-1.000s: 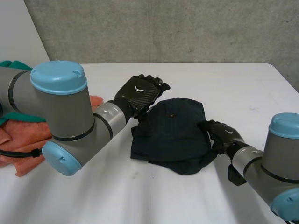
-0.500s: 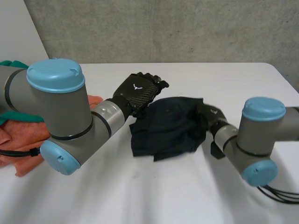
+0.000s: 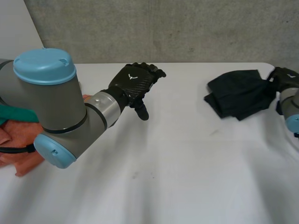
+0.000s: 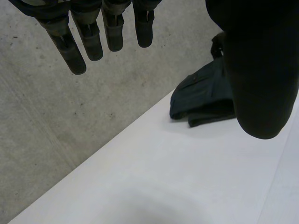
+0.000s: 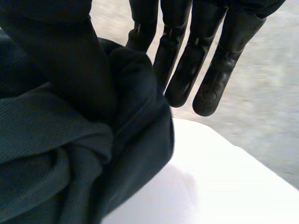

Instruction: Fold the laundry.

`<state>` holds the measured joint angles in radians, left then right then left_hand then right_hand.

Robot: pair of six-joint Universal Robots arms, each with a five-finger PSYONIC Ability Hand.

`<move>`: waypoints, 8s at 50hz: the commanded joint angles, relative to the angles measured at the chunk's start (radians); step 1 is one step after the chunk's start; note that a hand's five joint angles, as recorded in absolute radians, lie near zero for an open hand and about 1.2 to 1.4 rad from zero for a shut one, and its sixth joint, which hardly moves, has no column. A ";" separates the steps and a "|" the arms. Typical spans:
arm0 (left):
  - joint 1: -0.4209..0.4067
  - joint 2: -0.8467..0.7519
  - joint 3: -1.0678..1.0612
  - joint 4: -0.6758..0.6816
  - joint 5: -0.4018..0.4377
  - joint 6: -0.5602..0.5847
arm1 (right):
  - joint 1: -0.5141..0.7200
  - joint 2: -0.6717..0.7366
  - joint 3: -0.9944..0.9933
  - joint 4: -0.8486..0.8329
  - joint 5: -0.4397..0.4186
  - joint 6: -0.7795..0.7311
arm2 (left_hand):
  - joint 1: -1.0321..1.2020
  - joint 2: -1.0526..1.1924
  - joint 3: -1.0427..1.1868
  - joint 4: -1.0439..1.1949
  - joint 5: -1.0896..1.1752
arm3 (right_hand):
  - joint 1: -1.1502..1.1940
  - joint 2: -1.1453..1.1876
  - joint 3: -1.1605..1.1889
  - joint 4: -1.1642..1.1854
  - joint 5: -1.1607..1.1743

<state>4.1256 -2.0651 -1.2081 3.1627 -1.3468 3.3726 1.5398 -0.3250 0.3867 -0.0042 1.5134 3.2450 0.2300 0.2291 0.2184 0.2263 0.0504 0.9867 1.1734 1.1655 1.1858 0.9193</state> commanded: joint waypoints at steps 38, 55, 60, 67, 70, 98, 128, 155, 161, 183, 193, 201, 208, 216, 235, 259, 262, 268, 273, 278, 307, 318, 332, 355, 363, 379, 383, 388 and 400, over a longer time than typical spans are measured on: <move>-0.087 0.037 -0.002 0.000 0.072 -0.065 | -0.196 -0.286 0.303 -0.311 0.137 -0.488 | 0.069 0.070 0.080 0.072 0.074 | -0.812 -0.999 -0.991 -1.011 -0.919; 0.162 0.184 -0.031 0.042 -0.199 -0.044 | 0.146 -0.816 1.069 -0.558 -0.416 -0.485 | 0.051 0.052 0.063 0.055 0.056 | -0.812 -0.999 -0.991 -1.011 -0.919; 0.338 0.158 -0.022 0.059 -0.238 0.091 | 0.209 -0.905 1.202 -0.338 -0.562 -0.510 | 0.022 0.023 0.033 0.025 0.027 | -0.812 -0.999 -0.991 -1.011 -0.919; 0.581 -0.044 0.018 0.068 -0.279 0.505 | 0.246 -0.910 1.278 -0.218 -0.555 -0.619 | -0.014 -0.013 -0.002 -0.010 -0.008 | -0.812 -0.999 -0.991 -1.011 -0.919; 0.614 -0.136 0.047 0.069 -0.344 0.628 | 0.238 -0.911 1.313 -0.220 -0.547 -0.685 | -0.014 -0.013 -0.002 -0.010 -0.009 | -0.812 -0.999 -0.991 -1.011 -0.919; 0.098 0.037 -0.004 0.313 -0.289 0.015 | 0.164 -0.947 1.351 -0.224 -0.389 -0.711 | 1.166 1.167 1.178 1.170 1.171 | -0.812 -0.999 -0.991 -1.011 -0.919; -0.045 0.046 -0.103 0.163 -0.218 -0.096 | 0.132 -0.974 1.313 -0.143 -0.344 -0.605 | 0.133 0.134 0.145 0.137 0.138 | -0.812 -0.999 -0.991 -1.011 -0.919; -0.067 -0.210 -0.041 -0.039 0.063 0.267 | 0.054 -0.867 1.327 0.098 -0.424 -0.998 | 0.391 0.392 0.403 0.395 0.396 | -0.812 -0.999 -0.991 -1.011 -0.919; -0.087 -0.240 -0.028 -0.039 0.060 0.271 | 0.054 -0.852 1.336 0.053 -0.432 -0.996 | 0.626 0.627 0.638 0.630 0.631 | -0.812 -0.999 -0.991 -1.011 -0.919; -0.067 -0.026 -0.028 -0.044 -0.133 0.237 | 0.060 -0.827 1.334 0.013 -0.432 -0.990 | 1.166 1.167 1.178 1.170 1.171 | -0.812 -0.999 -0.991 -1.011 -0.919; -0.013 0.095 -0.057 -0.052 -0.175 0.087 | 0.071 -0.809 1.331 0.012 -0.441 -0.897 | 1.166 1.167 1.178 1.170 1.171 | -0.812 -0.999 -0.991 -1.011 -0.919; -0.011 0.141 -0.045 -0.052 -0.181 -0.018 | 0.148 -0.738 1.293 -0.039 -0.435 -0.725 | 1.166 1.167 1.178 1.170 1.171 | -0.812 -0.999 -0.991 -1.011 -0.919; -0.013 0.177 -0.044 -0.052 -0.183 -0.047 | 0.197 -0.706 1.252 -0.046 -0.432 -0.594 | 1.166 1.167 1.178 1.170 1.171 | -0.600 -0.787 -0.779 -0.799 -0.707; -0.008 0.217 -0.048 -0.052 -0.184 -0.052 | 0.201 -0.720 1.181 -0.046 -0.383 -0.418 | 1.166 1.167 1.178 1.170 1.171 | 0.410 0.223 0.231 0.211 0.302; 0.114 0.306 -0.226 -0.052 -0.180 -0.041 | 0.238 -1.030 0.913 0.411 -0.263 -0.902 | 1.166 1.167 1.178 1.170 1.171 | 0.410 0.223 0.231 0.211 0.302; 0.134 -0.003 0.128 0.599 -0.301 0.079 | 0.345 -0.773 0.684 -0.437 0.004 -1.011 | 1.166 1.167 1.178 1.170 1.171 | 0.410 0.223 0.231 0.211 0.302; 0.127 0.006 -0.003 0.591 -0.302 0.076 | 0.345 -0.773 0.747 -0.361 -0.001 -1.007 | 1.166 1.167 1.178 1.170 1.171 | 0.410 0.223 0.231 0.211 0.302; 0.121 -0.009 -0.250 0.528 -0.307 0.073 | 0.365 -0.744 0.954 -0.205 -0.004 -0.981 | 1.166 1.167 1.178 1.170 1.171 | 0.410 0.223 0.231 0.211 0.302; 0.105 -0.036 -0.358 0.447 -0.313 0.076 | 0.375 -0.678 1.043 -0.166 0.002 -0.949 | 1.166 1.167 1.178 1.170 1.171 | 0.410 0.223 0.231 0.211 0.302; 0.101 -0.017 -0.427 0.324 -0.324 0.074 | 0.365 -0.680 1.097 -0.137 0.005 -0.942 | 1.166 1.167 1.178 1.170 1.171 | 0.410 0.223 0.231 0.211 0.302; 0.121 -0.026 -0.189 0.017 -0.055 0.339 | 0.358 -0.804 1.331 -0.117 -0.073 -0.941 | 0.268 0.269 0.280 0.272 0.274 | 0.410 0.223 0.231 0.211 0.302; 0.157 -0.128 -0.157 0.005 -0.118 0.544 | 0.342 -0.804 1.339 -0.117 -0.073 -0.941 | 0.221 0.222 0.233 0.225 0.226 | 0.410 0.223 0.231 0.211 0.302; 0.160 -0.199 -0.099 -0.081 -0.147 0.550 | 0.341 -0.804 1.337 -0.117 -0.073 -0.942 | 0.277 0.278 0.289 0.281 0.282 | 0.410 0.223 0.231 0.211 0.302; 0.162 0.020 -0.195 -0.087 -0.189 0.446 | 0.252 -0.859 1.299 0.004 -0.096 -0.900 | 1.166 1.167 1.178 1.170 1.171 | -0.308 -0.495 -0.487 -0.507 -0.415; 0.228 0.100 -0.260 -0.072 -0.189 0.353 | 0.064 -0.853 1.229 0.090 -0.267 -0.694 | 1.166 1.167 1.178 1.170 1.171 | -0.335 -0.522 -0.514 -0.534 -0.442; 0.246 0.109 -0.266 -0.073 -0.195 0.315 | -0.044 -0.769 1.195 0.170 -0.407 -0.698 | 1.166 1.167 1.178 1.170 1.171 | 0.410 0.223 0.231 0.211 0.302; 0.251 0.175 -0.292 -0.087 -0.196 0.289 | -0.050 -0.783 1.212 0.184 -0.403 -0.783 | 1.166 1.167 1.178 1.170 1.171 | 0.410 0.223 0.231 0.211 0.302; 0.289 0.354 -0.453 -0.121 -0.189 0.254 | -0.141 -0.971 1.271 0.307 -0.387 -1.006 | 1.166 1.167 1.178 1.170 1.171 | 0.410 0.223 0.231 0.211 0.302; 0.312 0.620 -0.798 -0.282 -0.141 0.258 | -0.345 -1.126 1.345 0.682 -0.367 -1.369 | 1.166 1.167 1.178 1.170 1.171 | 0.410 0.223 0.231 0.211 0.302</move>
<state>4.4321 -1.5041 -1.8772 2.9280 -1.5226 3.6307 1.2858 -1.4179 1.6973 0.5694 1.1408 1.9856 1.1462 1.1981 1.1907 1.1986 0.9724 1.0642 1.1821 1.1864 1.1916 0.9834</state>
